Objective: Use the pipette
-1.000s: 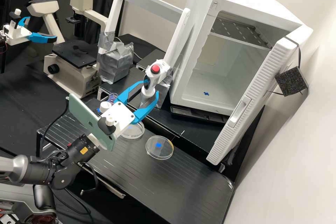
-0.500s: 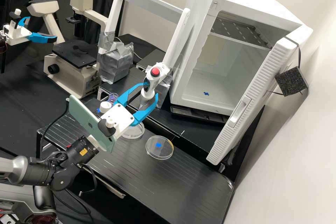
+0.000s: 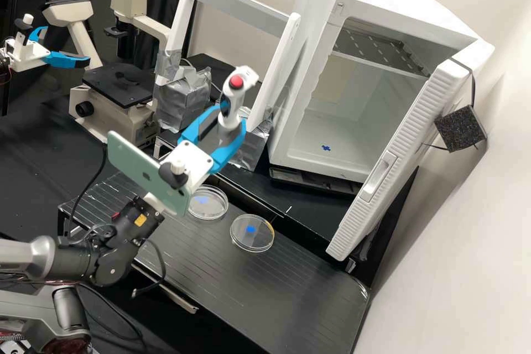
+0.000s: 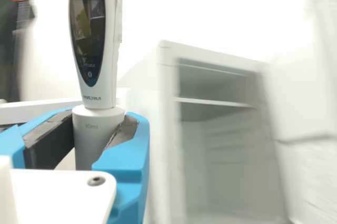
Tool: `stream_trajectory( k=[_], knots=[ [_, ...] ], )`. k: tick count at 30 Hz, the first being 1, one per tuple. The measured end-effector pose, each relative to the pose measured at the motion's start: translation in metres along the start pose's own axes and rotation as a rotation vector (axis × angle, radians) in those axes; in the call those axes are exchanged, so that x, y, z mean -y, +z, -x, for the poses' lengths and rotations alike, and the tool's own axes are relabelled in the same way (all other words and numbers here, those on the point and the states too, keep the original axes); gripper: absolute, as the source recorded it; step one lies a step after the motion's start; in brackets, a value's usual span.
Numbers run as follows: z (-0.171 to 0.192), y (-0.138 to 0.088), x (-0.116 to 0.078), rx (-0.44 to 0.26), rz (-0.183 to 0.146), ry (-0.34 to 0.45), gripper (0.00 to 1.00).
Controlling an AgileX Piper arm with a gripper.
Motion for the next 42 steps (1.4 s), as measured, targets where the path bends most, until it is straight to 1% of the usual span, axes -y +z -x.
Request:
stream_trajectory(
  k=[3, 6, 7, 10, 12, 13, 14, 15, 16, 19, 22, 24, 26, 28, 33, 34, 35, 36, 37, 38, 40, 42],
  knots=[
    [-0.018, -0.012, 0.004, -0.074, 0.007, -0.088, 0.00],
    [-0.038, -0.031, 0.007, -0.129, 0.013, -0.179, 0.00],
    [-0.046, -0.040, 0.011, -0.150, 0.010, -0.226, 0.00],
    [-0.066, -0.059, 0.014, -0.187, 0.023, -0.298, 0.00],
    [-0.078, -0.068, 0.017, -0.197, 0.028, -0.341, 0.00],
    [-0.084, -0.072, 0.019, -0.196, 0.036, -0.358, 0.00],
    [-0.095, -0.077, 0.020, -0.175, 0.043, -0.380, 0.00],
    [-0.102, -0.082, 0.019, -0.172, 0.048, -0.385, 0.00],
    [-0.109, -0.084, 0.022, -0.161, 0.044, -0.399, 0.00],
    [-0.134, -0.092, 0.026, -0.106, 0.051, -0.429, 0.00],
    [-0.159, -0.098, 0.031, -0.042, 0.070, -0.452, 0.00],
    [-0.173, -0.098, 0.037, -0.004, 0.074, -0.468, 0.00],
    [-0.190, -0.099, 0.042, 0.051, 0.085, -0.477, 0.00],
    [-0.201, -0.099, 0.045, 0.090, 0.092, -0.482, 0.00],
    [-0.225, -0.100, 0.046, 0.174, 0.109, -0.470, 0.00],
    [-0.231, -0.099, 0.046, 0.210, 0.099, -0.473, 0.00],
    [-0.236, -0.098, 0.045, 0.234, 0.103, -0.483, 0.00],
    [-0.238, -0.099, 0.043, 0.253, 0.100, -0.498, 0.00],
    [-0.239, -0.099, 0.043, 0.251, 0.121, -0.524, 0.00],
    [-0.241, -0.100, 0.046, 0.256, 0.081, -0.552, 0.00],
    [-0.242, -0.102, 0.051, 0.236, 0.056, -0.610, 0.00],
    [-0.244, -0.109, 0.058, 0.208, 0.045, -0.651, 0.00]
  ],
)
